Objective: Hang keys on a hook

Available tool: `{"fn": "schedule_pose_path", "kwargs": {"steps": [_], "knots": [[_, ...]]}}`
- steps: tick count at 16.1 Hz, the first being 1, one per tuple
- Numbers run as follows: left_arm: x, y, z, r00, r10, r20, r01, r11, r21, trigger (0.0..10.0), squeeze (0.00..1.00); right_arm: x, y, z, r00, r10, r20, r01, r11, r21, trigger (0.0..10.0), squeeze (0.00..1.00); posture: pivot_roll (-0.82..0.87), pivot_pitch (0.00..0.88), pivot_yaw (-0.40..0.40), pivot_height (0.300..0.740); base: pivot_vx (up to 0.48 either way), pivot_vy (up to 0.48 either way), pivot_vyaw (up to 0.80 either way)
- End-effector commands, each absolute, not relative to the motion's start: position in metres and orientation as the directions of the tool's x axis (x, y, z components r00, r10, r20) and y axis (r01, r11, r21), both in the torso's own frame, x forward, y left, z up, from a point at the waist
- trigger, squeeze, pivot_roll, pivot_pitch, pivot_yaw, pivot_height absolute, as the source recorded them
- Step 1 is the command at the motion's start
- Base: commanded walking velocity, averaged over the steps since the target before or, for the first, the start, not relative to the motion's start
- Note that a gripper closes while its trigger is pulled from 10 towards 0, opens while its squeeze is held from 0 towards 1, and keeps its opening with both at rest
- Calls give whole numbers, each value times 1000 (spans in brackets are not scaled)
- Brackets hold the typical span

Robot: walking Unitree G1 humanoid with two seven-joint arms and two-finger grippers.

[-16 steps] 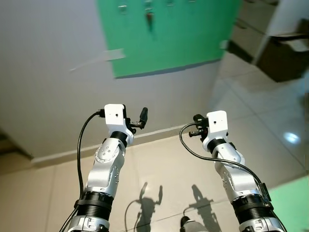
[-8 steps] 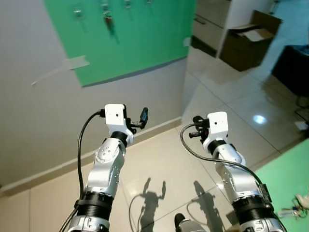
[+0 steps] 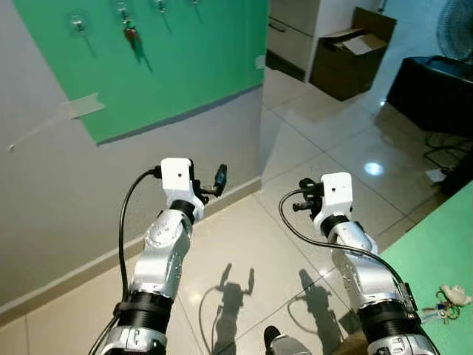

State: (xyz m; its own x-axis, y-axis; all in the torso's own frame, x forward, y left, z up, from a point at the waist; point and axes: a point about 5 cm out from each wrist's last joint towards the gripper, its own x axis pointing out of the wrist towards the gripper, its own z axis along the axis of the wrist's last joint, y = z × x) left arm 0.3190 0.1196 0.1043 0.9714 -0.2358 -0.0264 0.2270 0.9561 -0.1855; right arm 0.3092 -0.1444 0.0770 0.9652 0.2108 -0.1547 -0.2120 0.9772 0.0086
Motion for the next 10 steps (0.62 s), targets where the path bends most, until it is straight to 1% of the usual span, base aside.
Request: {"fn": "schedule_pose_path", "kwargs": {"steps": [1,8,10], "knots": [[320,122,104,973,-228,-27,220,958,-183,10000,0,312,-141,79,965,218,-146,-220,976,7,10000,0,-121,0,87,740,0,0,-788],[327,113,109,960,-279,-9,276,951,-142,10000,0,314,-141,78,967,210,-147,-210,977,14,10000,0,-140,0,105,740,0,0,-782],[328,114,109,961,-277,-9,273,951,-143,10000,0,315,-142,78,967,209,-147,-209,978,13,10000,0,-137,0,103,740,0,0,-781]]}}
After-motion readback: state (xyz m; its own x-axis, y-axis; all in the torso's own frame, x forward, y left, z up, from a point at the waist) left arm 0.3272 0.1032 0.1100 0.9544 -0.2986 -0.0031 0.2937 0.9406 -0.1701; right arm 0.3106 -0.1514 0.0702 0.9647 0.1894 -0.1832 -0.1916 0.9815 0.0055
